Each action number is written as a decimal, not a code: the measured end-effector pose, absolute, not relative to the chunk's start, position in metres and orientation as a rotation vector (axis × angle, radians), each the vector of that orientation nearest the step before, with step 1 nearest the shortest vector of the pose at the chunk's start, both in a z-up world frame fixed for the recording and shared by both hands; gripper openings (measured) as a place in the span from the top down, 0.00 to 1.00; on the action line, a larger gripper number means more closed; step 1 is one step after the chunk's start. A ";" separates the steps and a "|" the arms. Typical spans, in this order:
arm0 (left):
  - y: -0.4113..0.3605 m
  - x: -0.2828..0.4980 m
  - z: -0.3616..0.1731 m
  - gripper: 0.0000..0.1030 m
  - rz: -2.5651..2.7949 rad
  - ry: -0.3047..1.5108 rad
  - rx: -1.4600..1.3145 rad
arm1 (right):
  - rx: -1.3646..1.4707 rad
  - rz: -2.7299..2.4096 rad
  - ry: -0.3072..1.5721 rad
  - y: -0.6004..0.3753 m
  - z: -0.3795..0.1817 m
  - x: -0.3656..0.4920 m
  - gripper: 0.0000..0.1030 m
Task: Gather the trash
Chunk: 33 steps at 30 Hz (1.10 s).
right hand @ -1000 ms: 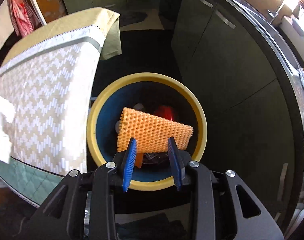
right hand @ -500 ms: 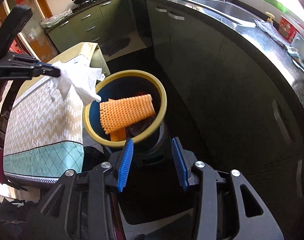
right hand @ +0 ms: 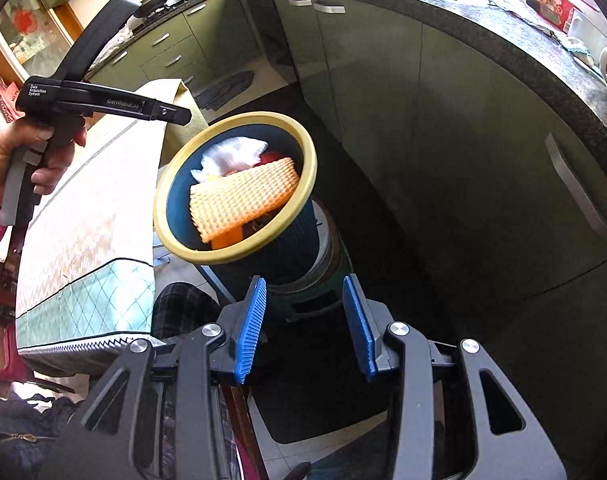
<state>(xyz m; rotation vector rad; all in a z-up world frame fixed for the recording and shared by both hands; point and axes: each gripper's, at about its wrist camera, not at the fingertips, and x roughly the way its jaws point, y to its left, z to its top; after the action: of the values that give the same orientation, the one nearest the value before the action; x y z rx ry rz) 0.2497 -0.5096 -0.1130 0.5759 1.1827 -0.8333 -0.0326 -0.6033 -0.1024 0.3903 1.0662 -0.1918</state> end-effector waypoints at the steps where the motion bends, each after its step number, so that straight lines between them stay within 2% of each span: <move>1: -0.504 0.247 -0.109 0.45 -0.846 1.182 0.561 | 0.393 -0.187 1.061 -0.600 -0.102 -0.035 0.59; 7: -0.436 0.206 -0.070 0.44 -0.911 1.054 0.462 | 0.390 -0.154 1.028 -0.567 -0.105 -0.052 0.54; 9: -0.398 0.187 -0.055 0.36 -0.885 0.958 0.427 | 0.368 -0.144 1.008 -0.553 -0.103 -0.054 0.48; 11: -0.358 0.164 -0.039 0.22 -0.844 0.843 0.383 | 0.345 -0.126 0.984 -0.533 -0.101 -0.052 0.45; 14: -0.289 0.125 -0.023 0.14 -0.735 0.662 0.328 | 0.311 -0.074 0.948 -0.500 -0.098 -0.052 0.32; 16: -0.248 0.101 -0.019 0.09 -0.638 0.573 0.312 | 0.270 -0.057 0.916 -0.479 -0.093 -0.052 0.28; 21: -0.155 0.057 -0.024 0.07 -0.452 0.549 0.199 | 0.159 -0.032 0.813 -0.427 -0.076 -0.050 0.08; 23: -0.122 0.045 -0.026 0.07 -0.381 0.551 0.147 | 0.151 0.014 0.773 -0.408 -0.069 -0.052 0.05; 29: -0.049 0.004 -0.029 0.07 -0.221 0.538 0.022 | 0.071 0.021 0.679 -0.366 -0.045 -0.066 0.05; 33: -0.032 -0.013 -0.028 0.07 -0.184 0.540 0.014 | 0.071 -0.012 0.659 -0.360 -0.033 -0.083 0.04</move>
<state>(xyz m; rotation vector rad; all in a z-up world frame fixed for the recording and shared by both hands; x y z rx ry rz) -0.0130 -0.0324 -0.0282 0.0141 0.5399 -0.1844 -0.0828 -0.3598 -0.0328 0.0714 0.6594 -0.0116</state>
